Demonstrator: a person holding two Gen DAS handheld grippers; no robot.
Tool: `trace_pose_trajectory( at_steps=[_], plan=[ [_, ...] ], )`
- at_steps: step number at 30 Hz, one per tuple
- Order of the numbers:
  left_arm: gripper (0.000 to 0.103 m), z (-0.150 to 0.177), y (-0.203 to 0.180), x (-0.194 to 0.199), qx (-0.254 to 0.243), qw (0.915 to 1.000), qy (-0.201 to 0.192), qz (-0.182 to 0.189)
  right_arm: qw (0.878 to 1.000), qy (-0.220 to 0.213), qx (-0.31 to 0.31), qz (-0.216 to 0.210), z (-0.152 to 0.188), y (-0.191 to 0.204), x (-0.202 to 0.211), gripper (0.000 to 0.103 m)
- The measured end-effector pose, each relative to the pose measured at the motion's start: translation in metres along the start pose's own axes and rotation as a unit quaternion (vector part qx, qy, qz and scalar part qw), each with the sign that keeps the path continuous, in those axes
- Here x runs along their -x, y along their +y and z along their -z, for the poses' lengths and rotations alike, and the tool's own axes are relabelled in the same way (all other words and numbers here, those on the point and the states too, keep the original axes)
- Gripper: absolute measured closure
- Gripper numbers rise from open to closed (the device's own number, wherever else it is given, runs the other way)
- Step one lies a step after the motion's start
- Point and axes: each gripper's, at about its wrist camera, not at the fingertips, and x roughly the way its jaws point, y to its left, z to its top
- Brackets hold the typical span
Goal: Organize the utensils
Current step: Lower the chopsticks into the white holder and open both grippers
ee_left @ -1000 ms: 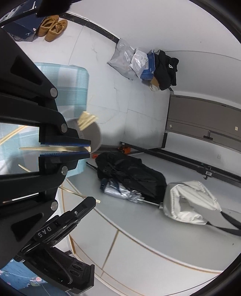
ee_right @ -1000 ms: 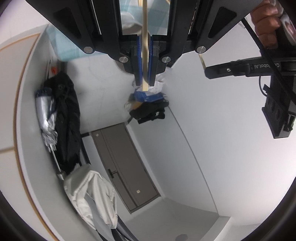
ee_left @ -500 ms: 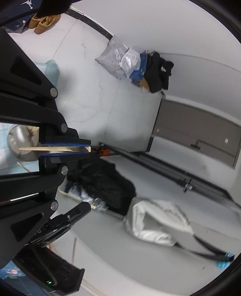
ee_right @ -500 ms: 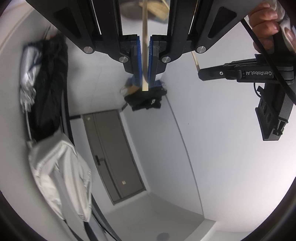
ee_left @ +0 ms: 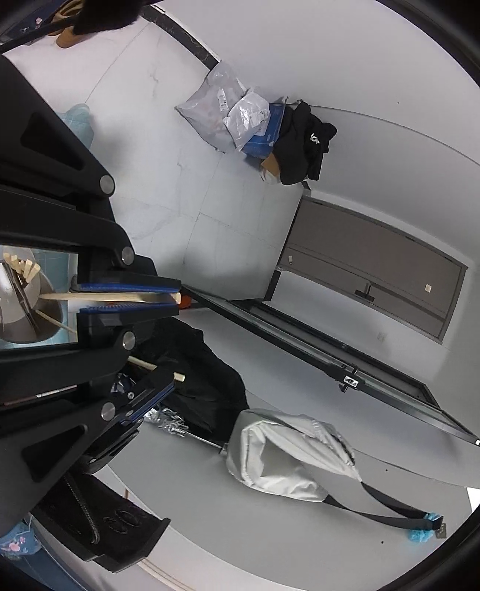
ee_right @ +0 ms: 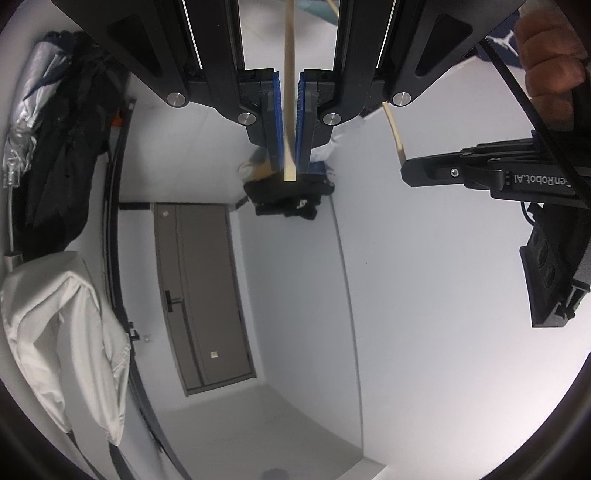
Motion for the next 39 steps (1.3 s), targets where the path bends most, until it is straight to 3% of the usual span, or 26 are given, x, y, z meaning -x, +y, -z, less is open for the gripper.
trace_pose_trajectory(
  at_steps=[16,28,34,37,39],
  plan=[
    [0.101,0.035,-0.008,0.011,-0.031,0.9992,0.022,-0.007,0.998,0.026,0.057,-0.021,0.022,0.008,0.020,0.098],
    [0.101,0.056,-0.008,0.013,-0.029,0.9975,0.063,-0.014,0.990,0.093,0.086,-0.055,0.046,0.019,0.016,0.098],
    [0.100,0.062,-0.011,0.011,-0.039,0.9944,0.092,-0.035,0.987,0.125,0.073,-0.067,0.059,0.023,0.023,0.097],
    [0.094,0.062,-0.009,0.014,-0.033,0.9936,0.098,-0.045,0.987,0.134,0.060,-0.066,0.061,0.022,0.030,0.097],
    [0.086,0.063,-0.009,0.018,-0.030,0.9936,0.094,-0.056,0.987,0.137,0.049,-0.061,0.062,0.021,0.034,0.087]
  ],
)
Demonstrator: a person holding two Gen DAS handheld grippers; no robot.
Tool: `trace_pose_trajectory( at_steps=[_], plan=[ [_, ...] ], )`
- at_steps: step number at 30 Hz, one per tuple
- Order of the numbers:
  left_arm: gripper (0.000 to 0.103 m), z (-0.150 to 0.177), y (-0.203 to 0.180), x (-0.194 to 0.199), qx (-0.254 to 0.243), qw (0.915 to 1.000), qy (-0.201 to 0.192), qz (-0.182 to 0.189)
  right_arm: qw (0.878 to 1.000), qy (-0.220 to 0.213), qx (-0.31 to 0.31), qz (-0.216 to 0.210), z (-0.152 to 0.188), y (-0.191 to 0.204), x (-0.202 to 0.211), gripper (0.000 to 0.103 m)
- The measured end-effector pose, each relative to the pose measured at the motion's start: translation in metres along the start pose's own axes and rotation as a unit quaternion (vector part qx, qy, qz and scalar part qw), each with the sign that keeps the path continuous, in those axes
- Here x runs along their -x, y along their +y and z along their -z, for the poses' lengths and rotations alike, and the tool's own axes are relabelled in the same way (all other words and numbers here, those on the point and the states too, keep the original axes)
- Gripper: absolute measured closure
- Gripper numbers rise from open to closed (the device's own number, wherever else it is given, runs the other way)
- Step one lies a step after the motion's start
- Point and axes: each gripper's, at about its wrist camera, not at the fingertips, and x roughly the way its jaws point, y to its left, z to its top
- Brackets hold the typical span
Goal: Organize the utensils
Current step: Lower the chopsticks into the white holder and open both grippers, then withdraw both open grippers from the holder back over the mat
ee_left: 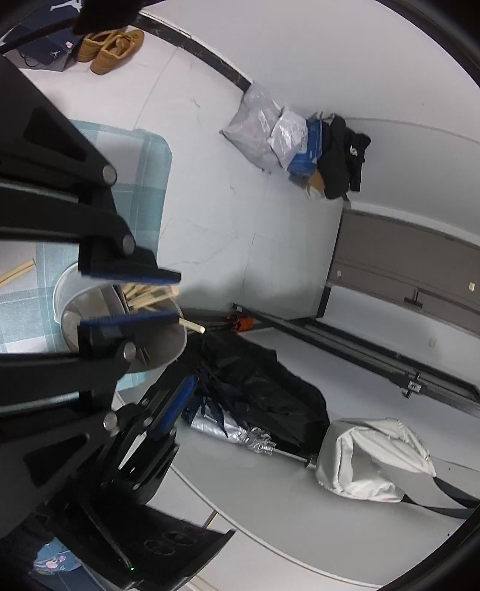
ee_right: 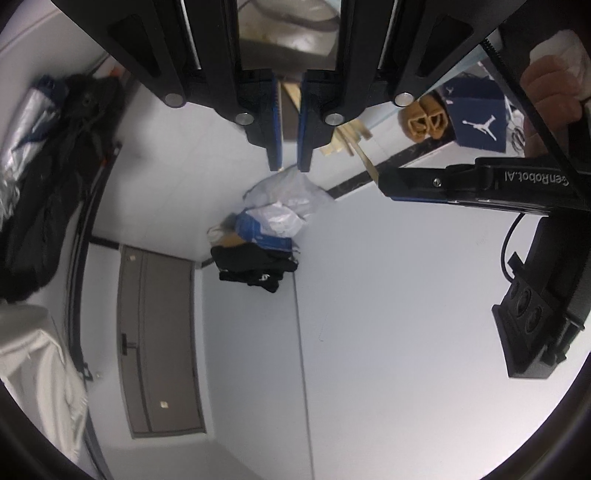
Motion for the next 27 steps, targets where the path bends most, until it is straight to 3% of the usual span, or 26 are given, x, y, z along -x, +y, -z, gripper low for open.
trace_pose_trajectory(
  at_steps=[5,8,17,23,27],
  plan=[
    [0.061,0.005,0.007,0.015,0.019,0.9994,-0.020,-0.022,0.999,0.000,-0.049,0.013,0.004,-0.004,0.014,0.080],
    [0.052,0.006,0.009,0.026,0.023,0.9977,-0.039,-0.050,0.998,-0.009,-0.065,0.020,0.005,-0.003,0.028,0.068],
    [0.047,0.023,0.012,0.057,0.027,0.9933,-0.068,-0.090,0.995,-0.032,-0.090,0.038,0.016,0.026,0.077,0.039],
    [0.041,0.041,0.013,0.070,0.022,0.9912,-0.082,-0.101,0.994,-0.035,-0.092,0.053,0.027,0.048,0.098,0.025],
    [0.040,0.052,0.015,0.074,0.013,0.9894,-0.092,-0.112,0.993,-0.036,-0.097,0.055,0.038,0.060,0.109,0.025]
  ],
)
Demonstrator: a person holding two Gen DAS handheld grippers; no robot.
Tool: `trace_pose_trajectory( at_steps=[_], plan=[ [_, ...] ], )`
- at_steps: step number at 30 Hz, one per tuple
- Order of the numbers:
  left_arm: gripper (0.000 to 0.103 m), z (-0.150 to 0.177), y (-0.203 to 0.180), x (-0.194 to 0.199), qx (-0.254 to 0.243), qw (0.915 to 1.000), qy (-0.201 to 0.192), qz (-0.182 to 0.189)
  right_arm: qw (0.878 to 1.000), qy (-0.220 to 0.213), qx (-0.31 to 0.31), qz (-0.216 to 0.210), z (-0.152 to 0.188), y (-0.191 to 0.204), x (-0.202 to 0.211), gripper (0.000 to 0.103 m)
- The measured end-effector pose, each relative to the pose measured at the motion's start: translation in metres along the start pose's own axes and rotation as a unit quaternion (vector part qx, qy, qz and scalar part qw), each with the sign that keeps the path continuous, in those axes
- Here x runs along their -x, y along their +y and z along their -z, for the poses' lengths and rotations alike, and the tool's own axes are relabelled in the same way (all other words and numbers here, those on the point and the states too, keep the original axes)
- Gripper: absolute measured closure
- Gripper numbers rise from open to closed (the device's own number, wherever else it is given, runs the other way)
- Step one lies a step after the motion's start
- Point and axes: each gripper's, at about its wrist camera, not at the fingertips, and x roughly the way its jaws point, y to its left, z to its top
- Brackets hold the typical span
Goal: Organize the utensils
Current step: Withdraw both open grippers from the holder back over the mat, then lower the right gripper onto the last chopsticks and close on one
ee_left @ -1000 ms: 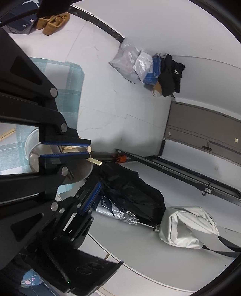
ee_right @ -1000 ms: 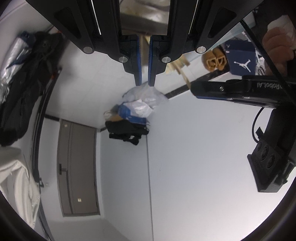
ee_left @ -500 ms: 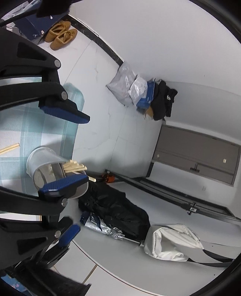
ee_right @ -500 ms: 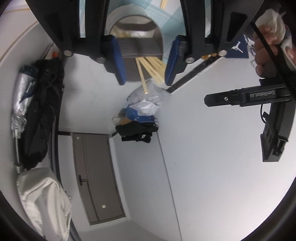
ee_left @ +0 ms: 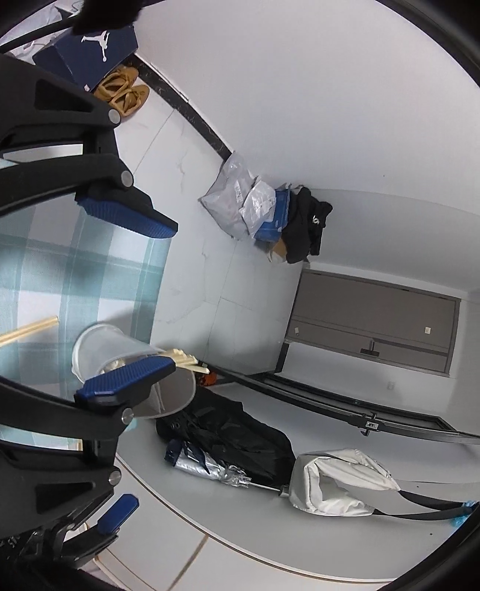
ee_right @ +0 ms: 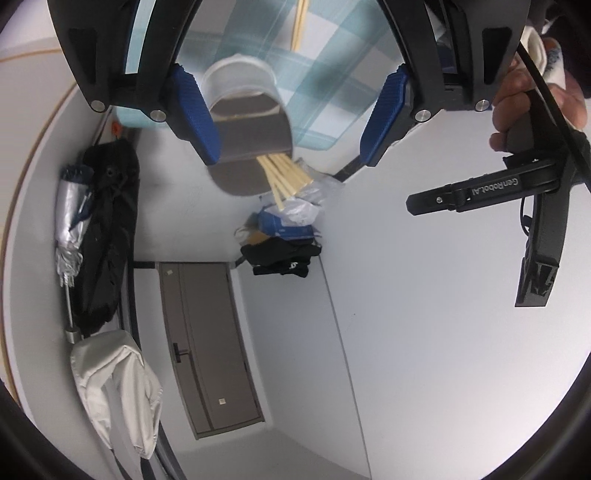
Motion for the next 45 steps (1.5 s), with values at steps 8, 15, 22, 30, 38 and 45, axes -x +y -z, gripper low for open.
trace_pose_trajectory(
  at_steps=[8,15,22,30,38,45],
  plan=[
    [0.036,0.021,0.008,0.005,0.005,1.0000,-0.004,-0.008,1.000,0.013,-0.009,0.013,0.027,0.009,0.007,0.023],
    [0.036,0.043,0.009,-0.005,0.012,0.9996,0.023,-0.008,0.998,0.039,-0.032,0.028,0.052,0.006,-0.001,0.023],
    [0.036,0.068,0.017,-0.029,0.029,0.9958,0.082,-0.027,0.995,0.061,-0.059,0.043,0.072,-0.003,-0.004,0.023],
    [0.036,0.084,0.025,-0.041,0.027,0.9918,0.114,-0.051,0.989,0.112,-0.071,0.071,0.091,-0.011,-0.023,0.023],
    [0.036,0.083,0.038,-0.039,0.027,0.9916,0.103,-0.073,0.982,0.156,-0.064,0.084,0.107,-0.012,-0.049,0.023],
    [0.031,0.086,0.054,-0.051,0.044,0.9893,0.119,-0.071,0.971,0.204,-0.067,0.104,0.118,-0.011,-0.082,0.023]
  ],
)
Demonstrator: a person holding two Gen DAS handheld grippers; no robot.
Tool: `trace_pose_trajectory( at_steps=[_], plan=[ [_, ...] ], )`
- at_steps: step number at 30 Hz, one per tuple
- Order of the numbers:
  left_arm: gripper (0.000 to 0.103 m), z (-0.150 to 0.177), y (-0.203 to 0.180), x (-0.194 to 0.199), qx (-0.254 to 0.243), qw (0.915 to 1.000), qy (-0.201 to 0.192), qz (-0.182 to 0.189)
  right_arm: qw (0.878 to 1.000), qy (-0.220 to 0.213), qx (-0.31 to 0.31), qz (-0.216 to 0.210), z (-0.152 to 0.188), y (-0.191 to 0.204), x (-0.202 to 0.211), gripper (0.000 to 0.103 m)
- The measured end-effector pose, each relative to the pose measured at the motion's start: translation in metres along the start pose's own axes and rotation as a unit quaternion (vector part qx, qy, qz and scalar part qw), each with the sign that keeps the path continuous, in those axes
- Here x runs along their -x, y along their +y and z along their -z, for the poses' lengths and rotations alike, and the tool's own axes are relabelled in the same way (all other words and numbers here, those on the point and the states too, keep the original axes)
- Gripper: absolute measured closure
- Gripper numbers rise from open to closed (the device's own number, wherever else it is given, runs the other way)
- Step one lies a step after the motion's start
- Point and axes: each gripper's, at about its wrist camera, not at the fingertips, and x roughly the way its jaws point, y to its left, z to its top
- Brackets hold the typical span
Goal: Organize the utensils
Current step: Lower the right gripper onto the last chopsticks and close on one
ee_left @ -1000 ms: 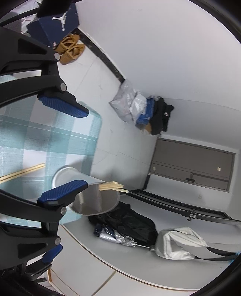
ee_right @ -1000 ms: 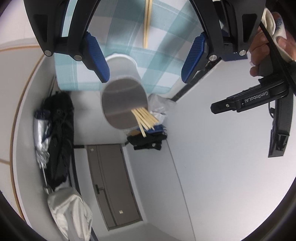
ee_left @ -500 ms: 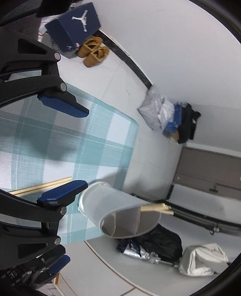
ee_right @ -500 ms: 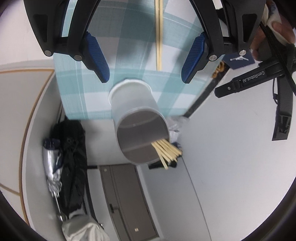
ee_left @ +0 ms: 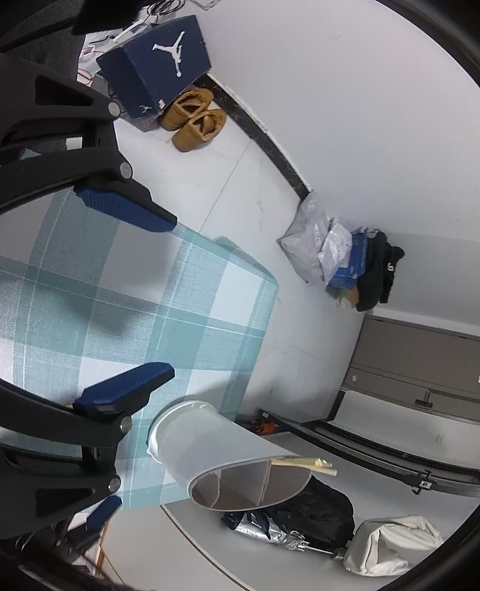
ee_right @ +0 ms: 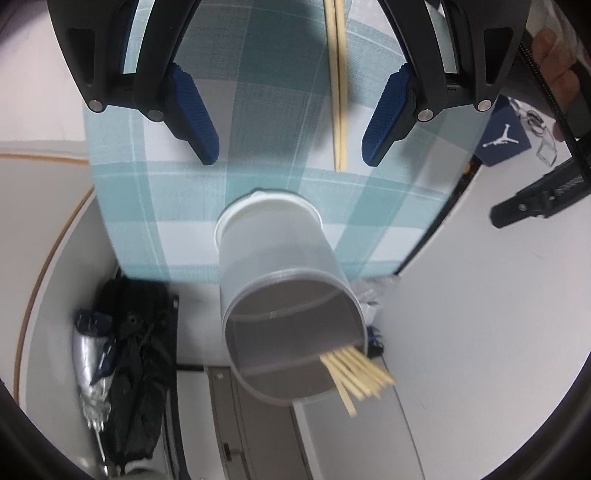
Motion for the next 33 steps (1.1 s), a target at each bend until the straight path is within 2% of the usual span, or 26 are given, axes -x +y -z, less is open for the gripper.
trace_pose_trajectory(
  at_steps=[5,7,9,15,21,24,28,33],
  plan=[
    [0.031,-0.001,0.009,0.002,0.017,0.9997,0.007,0.013,0.998,0.058,0.010,0.017,0.004,0.006,-0.033,0.024],
    [0.031,-0.002,0.009,0.004,0.009,0.9999,0.001,0.013,0.997,0.074,0.023,0.026,0.005,0.011,-0.044,0.025],
    [0.031,-0.003,0.010,0.006,0.004,0.9999,-0.010,0.006,0.996,0.083,0.038,0.018,0.004,0.016,-0.051,0.034],
    [0.031,-0.002,0.017,0.003,-0.007,0.9999,-0.002,-0.008,0.991,0.108,0.077,0.036,0.008,0.028,-0.068,0.045],
    [0.031,-0.002,0.019,0.008,-0.015,0.9998,-0.011,-0.007,0.988,0.099,0.108,0.052,0.008,0.037,-0.069,0.048],
    [0.030,-0.004,0.022,0.008,-0.010,0.9999,-0.009,-0.004,0.986,0.104,0.118,0.060,0.006,0.039,-0.072,0.055],
    [0.031,-0.005,0.027,0.010,0.000,0.9999,-0.013,-0.005,0.983,0.106,0.135,0.064,0.006,0.043,-0.076,0.057],
    [0.031,-0.006,0.029,0.010,0.003,0.9998,-0.017,-0.008,0.978,0.113,0.162,0.063,0.000,0.052,-0.083,0.066]
  ],
)
